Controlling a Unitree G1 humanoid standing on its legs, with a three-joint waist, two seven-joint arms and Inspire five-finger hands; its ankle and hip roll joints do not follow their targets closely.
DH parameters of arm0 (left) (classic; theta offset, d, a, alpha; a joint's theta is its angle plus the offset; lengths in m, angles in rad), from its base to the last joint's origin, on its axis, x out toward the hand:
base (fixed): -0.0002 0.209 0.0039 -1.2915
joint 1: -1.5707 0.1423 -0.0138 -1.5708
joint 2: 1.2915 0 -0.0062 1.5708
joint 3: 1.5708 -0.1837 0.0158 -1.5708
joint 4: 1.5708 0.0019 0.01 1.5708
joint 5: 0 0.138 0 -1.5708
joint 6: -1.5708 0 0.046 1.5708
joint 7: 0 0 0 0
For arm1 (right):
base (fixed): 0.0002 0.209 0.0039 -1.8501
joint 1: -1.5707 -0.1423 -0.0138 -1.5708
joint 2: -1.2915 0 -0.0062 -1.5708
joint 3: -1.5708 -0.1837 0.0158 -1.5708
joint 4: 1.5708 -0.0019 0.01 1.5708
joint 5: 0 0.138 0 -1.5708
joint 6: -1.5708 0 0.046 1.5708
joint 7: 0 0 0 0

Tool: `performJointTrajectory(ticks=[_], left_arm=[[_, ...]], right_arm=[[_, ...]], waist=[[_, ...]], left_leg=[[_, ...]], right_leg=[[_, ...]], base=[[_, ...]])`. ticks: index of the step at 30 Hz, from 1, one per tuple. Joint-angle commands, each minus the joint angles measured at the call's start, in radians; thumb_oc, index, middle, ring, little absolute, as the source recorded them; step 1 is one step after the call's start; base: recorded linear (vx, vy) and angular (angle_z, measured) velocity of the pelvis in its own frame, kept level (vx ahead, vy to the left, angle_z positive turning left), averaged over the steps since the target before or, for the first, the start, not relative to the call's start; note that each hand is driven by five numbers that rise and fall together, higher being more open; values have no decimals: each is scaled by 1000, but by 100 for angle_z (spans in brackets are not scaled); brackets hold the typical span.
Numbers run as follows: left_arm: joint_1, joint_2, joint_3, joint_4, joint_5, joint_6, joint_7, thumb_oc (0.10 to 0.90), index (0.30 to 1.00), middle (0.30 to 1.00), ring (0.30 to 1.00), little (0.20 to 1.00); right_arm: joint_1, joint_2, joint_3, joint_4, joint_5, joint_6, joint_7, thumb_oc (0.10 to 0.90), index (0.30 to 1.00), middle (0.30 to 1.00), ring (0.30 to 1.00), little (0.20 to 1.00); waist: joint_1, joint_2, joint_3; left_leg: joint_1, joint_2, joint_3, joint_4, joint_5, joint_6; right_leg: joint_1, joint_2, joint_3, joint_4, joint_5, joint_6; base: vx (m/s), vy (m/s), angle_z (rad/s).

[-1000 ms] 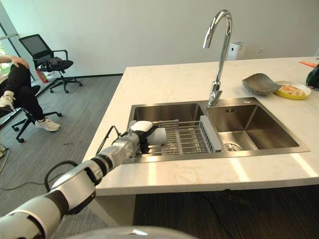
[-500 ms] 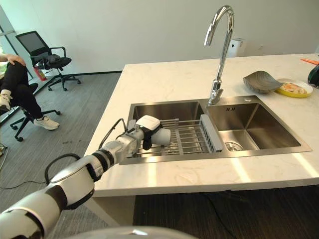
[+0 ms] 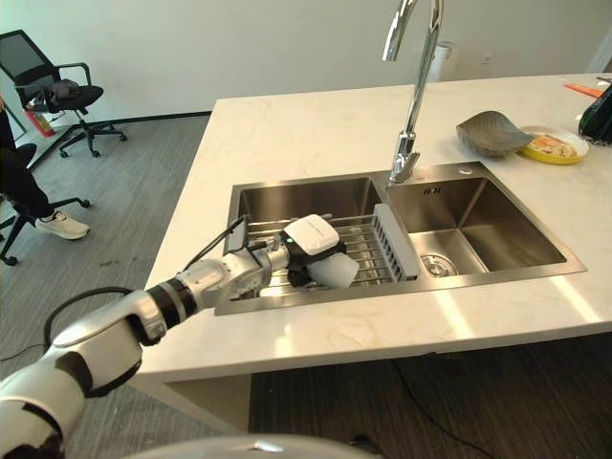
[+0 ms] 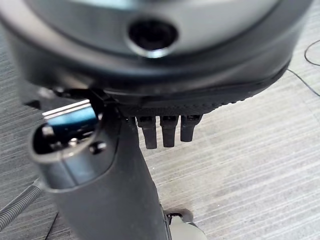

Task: Place the dishes in the dishwasher.

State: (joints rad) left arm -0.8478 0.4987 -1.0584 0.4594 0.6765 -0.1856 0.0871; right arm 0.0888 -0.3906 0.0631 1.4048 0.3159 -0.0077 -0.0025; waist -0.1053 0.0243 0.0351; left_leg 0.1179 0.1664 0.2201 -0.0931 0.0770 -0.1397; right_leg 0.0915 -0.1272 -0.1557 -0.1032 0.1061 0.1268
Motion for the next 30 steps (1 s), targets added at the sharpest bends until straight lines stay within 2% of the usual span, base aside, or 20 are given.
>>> performJointTrajectory(ticks=[1, 3, 4, 6, 7, 8, 10, 11, 12, 14, 16, 18, 20, 21, 23, 25, 28, 29, 30], left_arm=[[-124, -29, 158, -23, -139, -20, 195, 400, 300, 300, 300, 300], [-83, -9, 254, -69, -227, -17, 236, 400, 300, 300, 300, 300], [-44, 0, 345, -104, -320, -24, 257, 400, 300, 300, 300, 300], [-37, 6, 353, -114, -323, -21, 252, 400, 300, 300, 300, 300], [-11, 17, 403, -136, -387, -22, 249, 400, 300, 300, 300, 300], [74, 26, 534, -228, -550, -48, 232, 400, 300, 300, 300, 300], [215, 50, 683, -371, -695, -90, 180, 400, 300, 300, 300, 300], [335, 46, 792, -495, -818, -127, 134, 400, 300, 300, 300, 300], [345, 48, 801, -506, -822, -122, 129, 400, 300, 300, 300, 300], [460, 20, 884, -574, -903, -141, 87, 400, 300, 300, 300, 300], [518, 0, 926, -574, -910, -147, 82, 400, 300, 300, 300, 300], [542, 4, 946, -550, -880, -149, 90, 400, 300, 300, 300, 300], [606, 28, 981, -561, -866, -151, 95, 400, 300, 300, 300, 300], [647, 46, 1012, -570, -846, -156, 98, 400, 300, 300, 300, 300], [733, 53, 1064, -591, -837, -158, 98, 400, 300, 300, 300, 300], [768, 59, 1092, -589, -842, -160, 87, 400, 300, 300, 300, 300], [779, 61, 1105, -599, -831, -162, 76, 400, 300, 300, 300, 300], [779, 62, 1105, -599, -830, -162, 76, 400, 300, 300, 300, 300], [788, 67, 1109, -616, -820, -168, 73, 400, 300, 300, 300, 300]], right_arm=[[-23, -16, 39, 16, -7, -35, -22, 800, 900, 900, 900, 900], [-17, -1, 52, 3, -21, -38, -27, 800, 900, 900, 900, 900], [-14, 11, 60, -8, -33, -41, -30, 800, 900, 900, 900, 900], [-14, 8, 64, -9, -33, -41, -30, 800, 900, 900, 900, 900], [-15, 10, 63, -14, -36, -45, -31, 800, 900, 900, 900, 900], [-27, 23, 76, -37, -55, -44, -29, 800, 900, 900, 900, 900], [-30, 37, 117, -81, -108, -48, -24, 800, 900, 900, 900, 900], [-54, 44, 138, -127, -145, -51, -21, 800, 900, 900, 900, 900], [-54, 42, 141, -127, -146, -51, -21, 800, 900, 900, 900, 900], [-89, 31, 156, -173, -165, -57, -20, 800, 900, 900, 900, 900], [-113, 4, 166, -208, -182, -60, -14, 800, 900, 900, 900, 900], [-118, -33, 167, -243, -193, -60, -10, 800, 900, 900, 900, 900], [-118, -39, 161, -256, -185, -63, -11, 800, 900, 900, 900, 900], [-116, -35, 168, -260, -186, -62, -4, 800, 900, 900, 900, 900], [-117, -20, 184, -252, -186, -64, -1, 800, 900, 900, 900, 900], [-111, -9, 181, -242, -186, -64, -1, 800, 900, 900, 900, 900], [-99, -6, 169, -236, -193, -59, 1, 800, 900, 900, 900, 900], [-98, -5, 169, -236, -194, -59, 1, 800, 900, 900, 900, 900], [-91, -1, 161, -233, -195, -57, -1, 800, 900, 900, 900, 900]], waist=[[36, 9, -12], [44, 7, -9], [55, 6, -7], [50, 9, -6], [57, 9, -4], [80, 10, 7], [106, 20, 20], [149, 28, 45], [142, 30, 42], [187, 47, 69], [206, 63, 79], [205, 71, 84], [212, 81, 85], [221, 86, 84], [238, 86, 73], [243, 81, 56], [217, 74, 34], [215, 73, 34], [194, 73, 26]], left_leg=[[1, 8, -88, 6, -67, 10], [4, 25, -101, 6, -52, 0], [9, 38, -109, 6, -36, -7], [10, 40, -110, 6, -37, -8], [13, 46, -117, 6, -28, -12], [8, 58, -134, 16, -8, -19], [-9, 75, -157, 24, 20, -31], [-54, 88, -188, 24, 77, -53], [-59, 89, -192, 24, 79, -54], [-150, 100, -228, 20, 175, -87], [-239, 108, -163, 8, 215, -93], [-284, 167, 23, 8, 243, -98], [-253, 205, 99, 18, 258, -114], [-225, 215, 99, 22, 262, -117], [-178, 220, 56, 33, 264, -120], [-132, 237, 44, 66, 246, -121], [-46, 256, 89, 95, 199, -122], [-47, 255, 86, 98, 194, -122], [-12, 249, 90, 108, 162, -122]], right_leg=[[2, -11, -53, 16, -67, 69], [17, 4, -64, 16, -79, 57], [28, 16, -68, 16, -90, 45], [31, 18, -70, 16, -91, 44], [37, 26, -72, 16, -96, 37], [43, 41, -76, 16, -103, 22], [49, 58, -85, 16, -114, 10], [43, 69, -102, 16, -123, 1], [42, 70, -106, 16, -124, 0], [24, 65, -175, 16, -132, -3], [7, 41, -265, 16, -141, -2], [18, 7, -390, 16, -145, 5], [28, -8, -426, 16, -151, 10], [26, -16, -434, 16, -145, 8], [25, -33, -445, 16, -138, 5], [12, -54, -488, 19, -123, 4], [-20, -90, -553, 23, -90, 7], [-18, -91, -556, 23, -90, 9], [-33, -120, -584, 26, -61, 17]], base=[[-8, -132, 21], [-11, -175, 26], [-5, -154, 24], [-3, -77, 13], [-34, -166, 9], [-48, -244, 18], [-101, -231, 12], [-126, -148, 10], [-193, -143, 28], [-236, -73, 51], [-243, -33, 127], [-165, -70, 166], [-138, -20, 150], [-207, 63, 188], [-185, 70, 166], [-265, 93, 68], [-305, 107, 79], [-293, 174, 135], [-226, 203, 140]])
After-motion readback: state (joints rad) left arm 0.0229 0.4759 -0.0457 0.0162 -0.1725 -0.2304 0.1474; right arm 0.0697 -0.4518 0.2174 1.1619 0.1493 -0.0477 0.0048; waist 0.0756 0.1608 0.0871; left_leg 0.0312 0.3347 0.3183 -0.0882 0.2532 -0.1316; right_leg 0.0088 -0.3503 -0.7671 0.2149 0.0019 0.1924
